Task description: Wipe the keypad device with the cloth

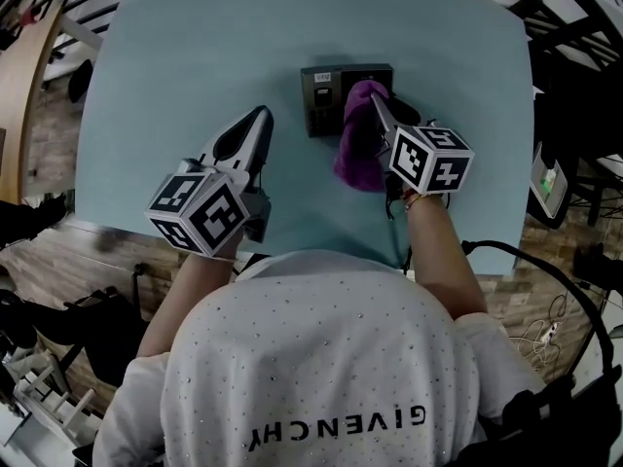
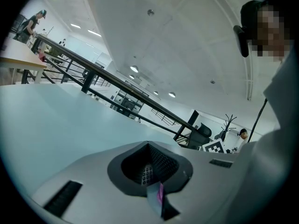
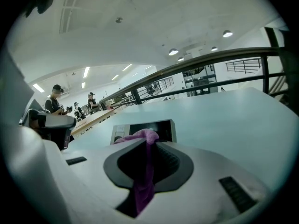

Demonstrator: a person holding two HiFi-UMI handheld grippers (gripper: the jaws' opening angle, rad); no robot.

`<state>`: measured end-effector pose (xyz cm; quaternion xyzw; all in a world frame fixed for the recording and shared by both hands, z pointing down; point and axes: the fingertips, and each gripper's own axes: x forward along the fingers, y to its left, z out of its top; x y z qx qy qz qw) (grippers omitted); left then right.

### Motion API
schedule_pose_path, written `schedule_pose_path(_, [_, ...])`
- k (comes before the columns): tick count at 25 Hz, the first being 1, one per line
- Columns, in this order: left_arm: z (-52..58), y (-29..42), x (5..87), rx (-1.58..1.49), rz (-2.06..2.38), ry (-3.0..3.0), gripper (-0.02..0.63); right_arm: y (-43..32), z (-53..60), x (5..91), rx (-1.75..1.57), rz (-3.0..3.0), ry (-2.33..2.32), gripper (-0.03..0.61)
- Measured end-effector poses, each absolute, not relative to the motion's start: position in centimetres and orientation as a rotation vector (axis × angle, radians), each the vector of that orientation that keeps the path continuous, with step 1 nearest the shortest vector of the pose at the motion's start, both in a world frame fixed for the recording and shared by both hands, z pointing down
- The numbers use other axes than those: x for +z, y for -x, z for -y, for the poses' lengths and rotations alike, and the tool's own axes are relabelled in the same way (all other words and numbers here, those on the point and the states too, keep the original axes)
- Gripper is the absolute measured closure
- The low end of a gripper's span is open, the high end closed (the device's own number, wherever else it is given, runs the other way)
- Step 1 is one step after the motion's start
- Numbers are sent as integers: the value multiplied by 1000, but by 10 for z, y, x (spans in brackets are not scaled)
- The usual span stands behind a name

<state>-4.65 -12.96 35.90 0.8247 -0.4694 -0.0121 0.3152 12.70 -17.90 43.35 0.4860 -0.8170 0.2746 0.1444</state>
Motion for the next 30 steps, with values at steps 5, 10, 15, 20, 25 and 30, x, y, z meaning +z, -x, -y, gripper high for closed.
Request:
schedule_pose_path(5, [127, 43, 362, -12, 1242, -2171, 614, -142, 177, 437, 816, 2334, -1445, 540])
schedule_pose_path(10, [126, 42, 362, -10, 1244, -2165, 614, -157, 176, 439, 832, 2308, -1489, 540])
schedule_pose_path(15, [125, 43, 365, 7, 1239, -2166, 614, -173, 175, 443, 863, 2268, -1563, 540])
schedule_pose_path(20, [124, 43, 369, 20, 1235, -2163, 614, -193, 170, 445, 870, 2201, -1653, 541])
schedule_pose_path(25, [126, 44, 368, 18, 1235, -2166, 614, -185, 166, 426, 864, 2248, -1688, 541])
schedule_pose_path(30, [127, 42, 373, 34, 1248, -2161, 614, -117, 157, 418, 825, 2427, -1426, 541])
